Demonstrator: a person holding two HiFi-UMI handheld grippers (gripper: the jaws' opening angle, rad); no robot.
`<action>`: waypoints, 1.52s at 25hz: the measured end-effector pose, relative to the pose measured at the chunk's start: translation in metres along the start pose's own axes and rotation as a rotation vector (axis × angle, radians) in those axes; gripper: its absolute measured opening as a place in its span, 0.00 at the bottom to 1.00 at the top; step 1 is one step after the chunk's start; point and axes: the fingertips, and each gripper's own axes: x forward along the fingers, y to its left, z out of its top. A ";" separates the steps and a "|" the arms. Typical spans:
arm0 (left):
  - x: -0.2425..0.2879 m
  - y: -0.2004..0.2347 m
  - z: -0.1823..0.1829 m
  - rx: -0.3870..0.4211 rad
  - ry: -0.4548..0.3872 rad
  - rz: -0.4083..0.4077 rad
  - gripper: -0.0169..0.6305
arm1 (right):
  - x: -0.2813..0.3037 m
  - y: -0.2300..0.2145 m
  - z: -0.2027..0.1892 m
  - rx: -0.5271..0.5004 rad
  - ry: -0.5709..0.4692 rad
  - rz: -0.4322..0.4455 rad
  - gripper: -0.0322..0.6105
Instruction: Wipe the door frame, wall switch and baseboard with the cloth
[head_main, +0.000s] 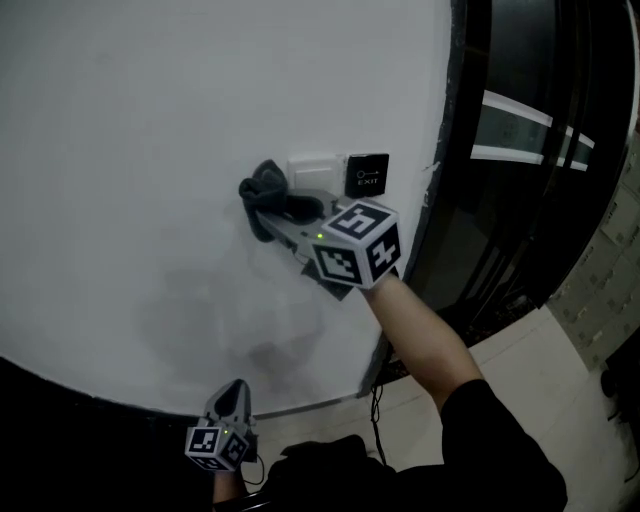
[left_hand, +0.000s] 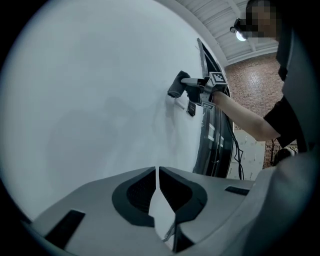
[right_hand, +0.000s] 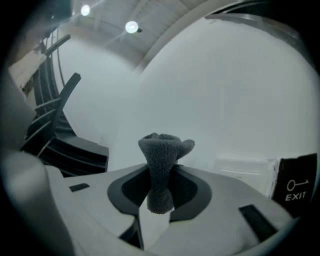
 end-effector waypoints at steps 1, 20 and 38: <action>0.001 0.000 -0.002 0.000 0.001 0.006 0.03 | 0.000 -0.012 -0.002 0.014 0.010 -0.020 0.20; 0.061 -0.068 -0.009 -0.032 -0.002 -0.005 0.03 | -0.066 -0.115 -0.036 0.046 0.083 -0.105 0.20; 0.104 -0.095 -0.025 -0.017 0.027 -0.003 0.03 | -0.107 -0.161 -0.047 0.002 0.112 -0.127 0.20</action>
